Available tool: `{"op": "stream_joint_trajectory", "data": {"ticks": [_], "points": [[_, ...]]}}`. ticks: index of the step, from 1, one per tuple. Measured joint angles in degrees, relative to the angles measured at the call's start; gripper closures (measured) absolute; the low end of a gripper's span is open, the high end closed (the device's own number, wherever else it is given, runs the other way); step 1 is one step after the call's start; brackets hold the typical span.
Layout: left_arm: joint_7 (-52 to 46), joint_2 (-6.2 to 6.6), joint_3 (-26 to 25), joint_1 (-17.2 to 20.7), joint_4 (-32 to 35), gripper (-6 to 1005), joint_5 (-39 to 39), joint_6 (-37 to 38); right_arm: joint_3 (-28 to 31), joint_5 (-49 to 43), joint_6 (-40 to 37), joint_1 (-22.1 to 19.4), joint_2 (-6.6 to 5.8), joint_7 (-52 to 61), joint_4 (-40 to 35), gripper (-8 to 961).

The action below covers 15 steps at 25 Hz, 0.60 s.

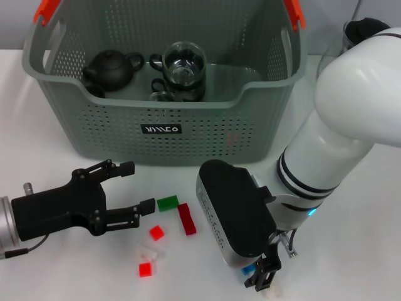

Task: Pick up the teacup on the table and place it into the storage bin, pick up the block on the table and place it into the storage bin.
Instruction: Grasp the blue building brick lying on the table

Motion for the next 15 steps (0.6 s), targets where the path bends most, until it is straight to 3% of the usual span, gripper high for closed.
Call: {"op": "stream_joint_trajectory", "data": {"ticks": [14,15], "points": [[0.0,-0.02,-0.02,-0.03,0.0,95,0.0,0.0,0.0,-0.13,0.06,0.17,0.0,0.55,1.03,56],[0.0,-0.02,-0.02,-0.03,0.0,95,0.0,0.0,0.01,-0.13,0.03,0.23,0.0,0.61,1.07,120]]}}
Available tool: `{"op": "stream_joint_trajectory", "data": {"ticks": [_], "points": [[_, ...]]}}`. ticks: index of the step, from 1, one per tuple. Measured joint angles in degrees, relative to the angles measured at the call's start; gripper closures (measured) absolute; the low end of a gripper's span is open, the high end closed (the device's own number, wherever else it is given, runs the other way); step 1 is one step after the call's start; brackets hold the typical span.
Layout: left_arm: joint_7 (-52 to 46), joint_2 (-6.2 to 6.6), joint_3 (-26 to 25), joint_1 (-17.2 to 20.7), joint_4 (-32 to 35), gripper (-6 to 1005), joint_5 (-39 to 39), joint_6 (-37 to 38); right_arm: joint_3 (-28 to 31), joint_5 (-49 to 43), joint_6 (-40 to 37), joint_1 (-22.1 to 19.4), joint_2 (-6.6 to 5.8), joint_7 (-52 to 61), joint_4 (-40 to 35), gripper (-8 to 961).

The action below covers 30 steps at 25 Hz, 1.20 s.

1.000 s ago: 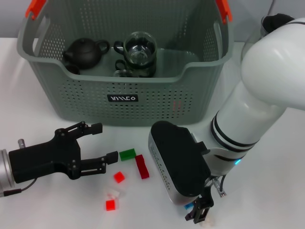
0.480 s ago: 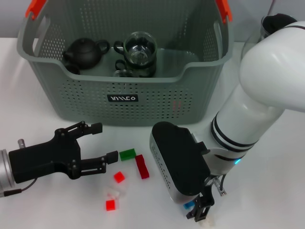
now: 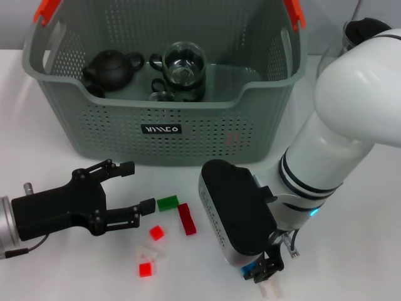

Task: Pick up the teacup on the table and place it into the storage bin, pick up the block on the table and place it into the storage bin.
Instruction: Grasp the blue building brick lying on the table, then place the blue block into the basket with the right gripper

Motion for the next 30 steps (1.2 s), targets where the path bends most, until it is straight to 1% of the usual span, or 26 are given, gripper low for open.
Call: {"op": "stream_joint_trajectory", "data": {"ticks": [2,7,13,17,19,23,24,28,30], "points": [[0.0,0.0,0.0,0.0,0.0,95,0.0,0.0,0.04,-0.01,-0.1,0.2,0.0,0.08,0.27,248],[0.0,0.05,-0.16,0.0,0.0,94,0.01,0.0,0.35,-0.05,-0.27,0.56,0.0,0.25,0.91,497],[0.14,0.09,-0.18,0.0,0.0,94,0.01,0.0,1.38,-0.01,-1.1,1.31,-0.2,1.2,0.87,528],[0.15,0.18,-0.18,0.0,0.0,95,0.01,0.0,6.05,-0.04,-4.12,1.44,-0.45,1.21,-0.58,527],[0.17,0.23,-0.18,0.0,0.04,95,0.01,0.0,9.9,-0.09,-6.57,1.46,-0.59,1.0,-1.82,527],[0.21,0.32,-0.18,0.0,0.3,95,0.09,0.0,20.25,-0.34,-14.22,1.85,-0.77,0.22,-5.25,527],[0.21,0.37,-0.23,0.0,0.36,95,0.17,0.0,23.75,-0.37,-17.3,2.02,-0.81,0.07,-6.96,526],[0.4,0.45,-0.9,0.0,0.48,95,0.36,0.0,32.93,-0.76,-24.98,2.48,-0.92,0.15,-13.8,526],[0.49,0.5,-1.09,0.0,0.54,94,0.44,0.0,37.47,-0.89,-28.18,3.35,-0.99,0.33,-16.69,526]]}}
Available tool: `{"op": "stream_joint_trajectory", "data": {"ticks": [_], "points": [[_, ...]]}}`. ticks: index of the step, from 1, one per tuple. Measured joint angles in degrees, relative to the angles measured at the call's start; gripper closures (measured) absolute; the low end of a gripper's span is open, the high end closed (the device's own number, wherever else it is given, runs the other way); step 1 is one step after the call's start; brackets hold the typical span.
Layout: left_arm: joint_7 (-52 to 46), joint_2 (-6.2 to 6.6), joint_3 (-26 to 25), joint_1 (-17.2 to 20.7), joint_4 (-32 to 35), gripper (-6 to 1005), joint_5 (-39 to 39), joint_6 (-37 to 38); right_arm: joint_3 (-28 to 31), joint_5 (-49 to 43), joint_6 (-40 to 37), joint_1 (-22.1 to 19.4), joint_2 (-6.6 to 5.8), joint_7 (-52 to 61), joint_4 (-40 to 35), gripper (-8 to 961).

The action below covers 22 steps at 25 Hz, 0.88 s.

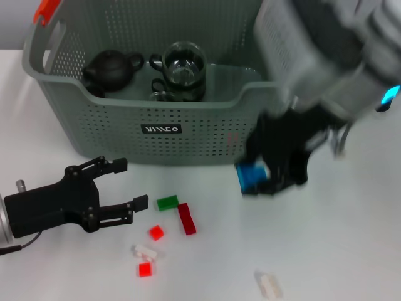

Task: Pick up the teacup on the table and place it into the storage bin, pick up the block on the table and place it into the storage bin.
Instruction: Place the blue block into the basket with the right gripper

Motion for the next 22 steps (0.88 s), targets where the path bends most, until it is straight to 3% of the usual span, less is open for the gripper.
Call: {"op": "stream_joint_trajectory", "data": {"ticks": [3,6,14,22], "points": [[0.03,0.04,-0.34,-0.03,0.05,94,0.06,0.0,6.44,0.68,-2.25,1.74,0.12,0.04,-3.7,525],[0.06,0.08,-0.4,-0.12,0.06,94,0.06,0.0,8.42,2.64,1.19,2.26,0.27,-0.23,-5.66,525],[0.18,0.21,-0.46,-0.43,0.14,94,-0.37,-0.09,7.43,3.71,23.86,1.91,0.37,-0.46,-4.49,524],[0.21,0.2,-0.58,-0.44,0.16,95,-0.45,-0.85,5.44,4.01,44.24,1.44,0.4,-2.25,6.98,523]]}}
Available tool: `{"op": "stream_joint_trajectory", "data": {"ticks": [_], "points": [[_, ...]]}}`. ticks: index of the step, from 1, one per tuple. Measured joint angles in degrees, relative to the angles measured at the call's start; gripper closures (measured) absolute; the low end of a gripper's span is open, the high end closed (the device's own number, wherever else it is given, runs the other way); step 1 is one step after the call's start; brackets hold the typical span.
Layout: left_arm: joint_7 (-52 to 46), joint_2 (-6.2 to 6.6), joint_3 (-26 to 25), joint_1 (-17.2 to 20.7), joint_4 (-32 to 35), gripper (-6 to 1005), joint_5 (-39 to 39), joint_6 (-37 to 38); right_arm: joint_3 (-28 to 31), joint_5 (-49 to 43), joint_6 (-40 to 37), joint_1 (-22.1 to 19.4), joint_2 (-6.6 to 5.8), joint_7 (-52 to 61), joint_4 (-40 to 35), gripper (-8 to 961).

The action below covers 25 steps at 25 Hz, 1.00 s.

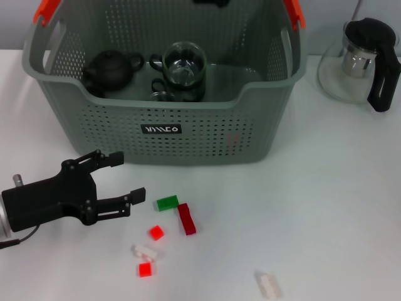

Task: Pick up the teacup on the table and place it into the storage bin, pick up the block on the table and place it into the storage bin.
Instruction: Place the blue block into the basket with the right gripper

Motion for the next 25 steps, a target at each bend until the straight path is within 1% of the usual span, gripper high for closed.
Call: {"op": "stream_joint_trajectory", "data": {"ticks": [4,7,9,15,21,25], "points": [[0.01,0.0,0.0,0.0,0.0,95,-0.24,-0.2,-2.48,0.1,8.06,-0.31,0.04,-0.72,6.18,522],[0.01,0.0,0.0,0.0,0.0,95,-0.57,-0.2,-2.63,0.24,12.0,-0.36,0.05,-0.72,9.94,522],[0.01,0.0,0.0,0.0,0.0,95,-0.61,-0.19,-2.59,0.3,13.28,-0.35,0.05,-0.72,12.01,522],[0.0,0.0,0.0,0.0,0.0,94,-0.61,0.02,-1.86,0.38,14.06,-0.74,0.0,-0.11,14.17,521],[0.01,0.05,0.0,0.0,0.03,94,-0.61,0.28,-1.13,0.45,14.97,-1.07,-0.09,0.71,14.72,379],[0.0,0.09,0.0,-0.06,0.1,94,-0.61,0.31,-0.52,0.49,14.49,-1.86,-0.15,2.57,13.27,284]]}}
